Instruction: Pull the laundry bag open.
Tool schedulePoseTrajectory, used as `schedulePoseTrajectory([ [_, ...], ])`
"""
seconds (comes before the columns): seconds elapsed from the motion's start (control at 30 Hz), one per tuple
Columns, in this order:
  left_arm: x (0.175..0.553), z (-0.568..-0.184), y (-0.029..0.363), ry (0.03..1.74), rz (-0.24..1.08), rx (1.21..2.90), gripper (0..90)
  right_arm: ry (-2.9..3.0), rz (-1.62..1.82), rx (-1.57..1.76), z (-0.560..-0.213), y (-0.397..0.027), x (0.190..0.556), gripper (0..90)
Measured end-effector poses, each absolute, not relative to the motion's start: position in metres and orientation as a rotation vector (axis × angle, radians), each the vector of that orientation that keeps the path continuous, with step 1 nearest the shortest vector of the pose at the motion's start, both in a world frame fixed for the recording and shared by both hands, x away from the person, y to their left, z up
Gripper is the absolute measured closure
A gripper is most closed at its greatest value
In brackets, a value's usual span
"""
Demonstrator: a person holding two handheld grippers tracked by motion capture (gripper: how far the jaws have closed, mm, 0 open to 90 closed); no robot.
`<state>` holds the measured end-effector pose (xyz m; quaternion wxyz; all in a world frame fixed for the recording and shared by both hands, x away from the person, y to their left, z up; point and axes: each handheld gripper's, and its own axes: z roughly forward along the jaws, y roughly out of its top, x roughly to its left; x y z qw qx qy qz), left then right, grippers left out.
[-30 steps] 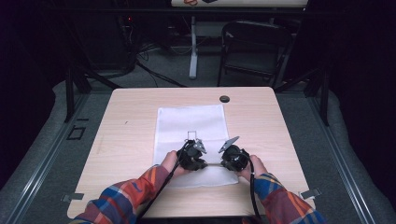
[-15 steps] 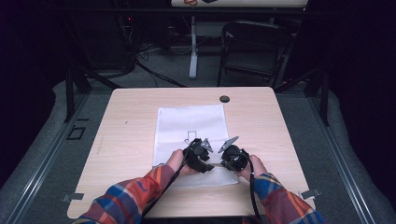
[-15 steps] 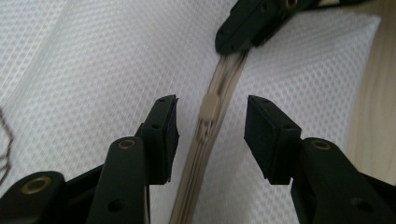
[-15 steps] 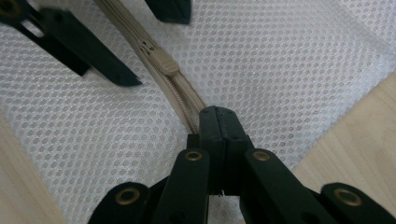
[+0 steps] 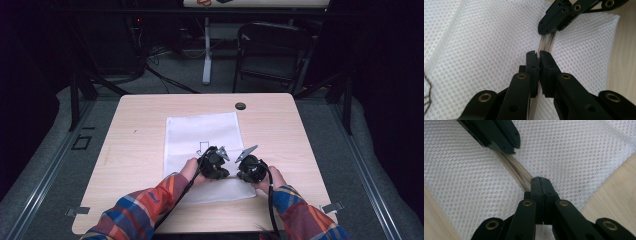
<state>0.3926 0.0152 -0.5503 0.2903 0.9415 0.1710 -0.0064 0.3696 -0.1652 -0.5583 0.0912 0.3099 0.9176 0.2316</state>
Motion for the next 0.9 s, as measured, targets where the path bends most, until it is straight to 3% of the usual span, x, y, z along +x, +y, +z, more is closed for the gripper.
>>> schedulePoseTrajectory([
  [0.07, 0.391, -0.551, 0.021, 0.451, -0.007, 2.536, 89.7, 2.726, 0.687, 0.92, -0.558, -0.165, 0.37, 90.0],
  [0.23, 0.394, -0.551, 0.03, 0.477, -0.023, 2.56, 87.9, 2.729, 0.678, 0.92, -0.558, -0.165, 0.37, 90.0],
  [0.4, 0.396, -0.546, 0.021, 0.486, -0.014, 2.521, 72.0, 2.717, 0.694, 0.932, -0.559, -0.164, 0.369, 90.0],
  [0.53, 0.392, -0.55, 0.003, 0.433, -0.024, 2.57, 69.4, 2.727, 0.694, 0.951, -0.558, -0.166, 0.37, 90.0],
  [0.6, 0.39, -0.553, -0.004, 0.409, 0.015, 2.605, 70.7, 2.724, 0.706, 0.963, -0.559, -0.167, 0.37, 90.0],
  [0.7, 0.39, -0.554, -0.005, 0.409, 0.027, 2.603, 81.7, 2.721, 0.74, 0.995, -0.559, -0.169, 0.37, 90.0],
  [0.9, 0.39, -0.549, 0.003, 0.428, 0.017, 2.557, 84.3, 2.742, 0.706, 0.972, -0.558, -0.17, 0.372, 90.0],
])
